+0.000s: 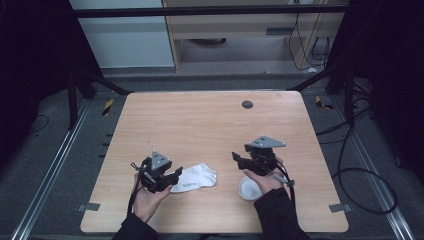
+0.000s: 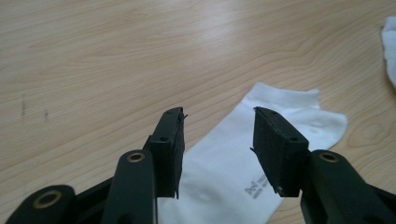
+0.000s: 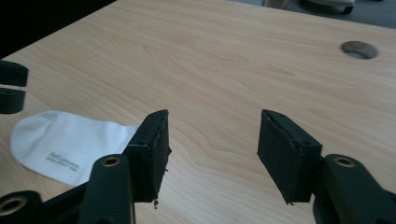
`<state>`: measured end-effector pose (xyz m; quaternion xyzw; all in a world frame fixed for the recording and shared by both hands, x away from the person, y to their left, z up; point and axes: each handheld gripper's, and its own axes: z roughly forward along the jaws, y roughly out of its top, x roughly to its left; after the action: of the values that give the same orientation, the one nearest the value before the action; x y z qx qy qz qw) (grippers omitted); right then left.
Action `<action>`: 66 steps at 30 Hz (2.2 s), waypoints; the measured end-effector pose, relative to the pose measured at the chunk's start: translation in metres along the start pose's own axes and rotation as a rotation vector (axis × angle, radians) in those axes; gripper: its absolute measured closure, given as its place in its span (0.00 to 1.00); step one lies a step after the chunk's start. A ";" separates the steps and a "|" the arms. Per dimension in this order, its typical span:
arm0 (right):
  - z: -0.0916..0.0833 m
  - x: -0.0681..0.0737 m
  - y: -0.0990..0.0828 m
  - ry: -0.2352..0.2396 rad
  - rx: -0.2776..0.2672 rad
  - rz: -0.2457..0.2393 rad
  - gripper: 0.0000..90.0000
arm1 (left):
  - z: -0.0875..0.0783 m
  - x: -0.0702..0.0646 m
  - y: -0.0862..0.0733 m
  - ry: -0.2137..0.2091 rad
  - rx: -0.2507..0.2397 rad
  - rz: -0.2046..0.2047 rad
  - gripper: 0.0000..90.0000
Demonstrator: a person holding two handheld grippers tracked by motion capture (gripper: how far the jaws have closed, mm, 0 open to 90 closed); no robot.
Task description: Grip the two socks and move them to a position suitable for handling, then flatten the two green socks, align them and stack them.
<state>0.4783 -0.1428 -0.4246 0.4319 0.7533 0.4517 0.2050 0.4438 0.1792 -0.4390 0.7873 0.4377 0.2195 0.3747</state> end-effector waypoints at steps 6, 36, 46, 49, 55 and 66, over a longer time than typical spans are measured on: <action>-0.021 -0.034 -0.018 -0.065 0.027 0.007 0.41 | 0.010 -0.025 0.007 -0.037 0.009 0.031 0.58; -0.040 -0.108 -0.084 -0.170 0.145 0.048 0.56 | 0.071 -0.138 0.014 -0.211 0.070 0.150 0.58; -0.024 -0.105 -0.086 -0.142 0.185 0.000 0.59 | 0.087 -0.153 0.011 -0.218 0.132 0.163 0.64; -0.018 -0.106 -0.087 -0.125 0.196 -0.007 0.62 | 0.091 -0.153 0.009 -0.221 0.156 0.154 0.69; -0.016 -0.104 -0.088 -0.122 0.214 -0.034 0.80 | 0.093 -0.154 0.009 -0.217 0.171 0.147 0.82; -0.028 -0.091 -0.080 -0.098 0.192 -0.034 0.96 | 0.087 -0.143 0.009 -0.243 0.186 0.135 0.99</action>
<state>0.4709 -0.2510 -0.4861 0.4584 0.7893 0.3522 0.2069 0.4331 0.0197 -0.4883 0.8669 0.3538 0.1059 0.3348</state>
